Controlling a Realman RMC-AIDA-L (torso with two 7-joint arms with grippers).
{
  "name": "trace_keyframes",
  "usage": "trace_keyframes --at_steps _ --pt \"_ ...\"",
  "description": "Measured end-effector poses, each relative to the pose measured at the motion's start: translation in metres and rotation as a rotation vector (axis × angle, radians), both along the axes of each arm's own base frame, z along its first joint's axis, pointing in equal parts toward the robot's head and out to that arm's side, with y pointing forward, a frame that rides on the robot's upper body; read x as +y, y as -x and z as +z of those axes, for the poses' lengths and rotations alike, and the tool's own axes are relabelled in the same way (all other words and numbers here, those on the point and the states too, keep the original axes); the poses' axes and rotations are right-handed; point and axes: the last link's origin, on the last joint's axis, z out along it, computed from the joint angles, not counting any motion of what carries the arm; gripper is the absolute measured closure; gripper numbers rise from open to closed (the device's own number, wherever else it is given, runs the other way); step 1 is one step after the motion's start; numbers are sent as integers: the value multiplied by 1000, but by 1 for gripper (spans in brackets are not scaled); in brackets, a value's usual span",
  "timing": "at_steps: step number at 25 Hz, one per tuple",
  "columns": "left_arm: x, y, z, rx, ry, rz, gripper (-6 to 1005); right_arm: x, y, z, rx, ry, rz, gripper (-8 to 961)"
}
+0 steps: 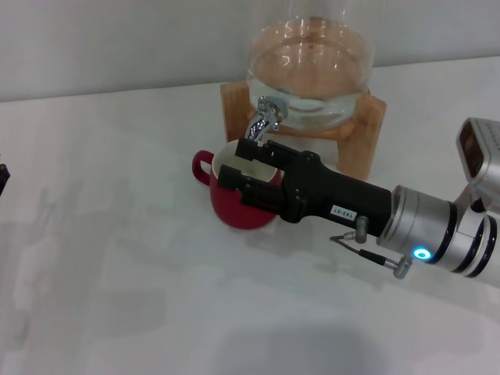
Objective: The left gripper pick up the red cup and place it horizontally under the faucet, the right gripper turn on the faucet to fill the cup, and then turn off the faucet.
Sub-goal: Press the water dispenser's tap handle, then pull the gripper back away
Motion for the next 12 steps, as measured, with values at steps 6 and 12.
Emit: trace_keyframes --at_steps 6,12 --pt "0 0 0 0 0 0 117 3 -1 0 0 -13 -16 230" --pt "0 0 1 1 0 1 117 3 -7 2 -7 -35 -43 230"
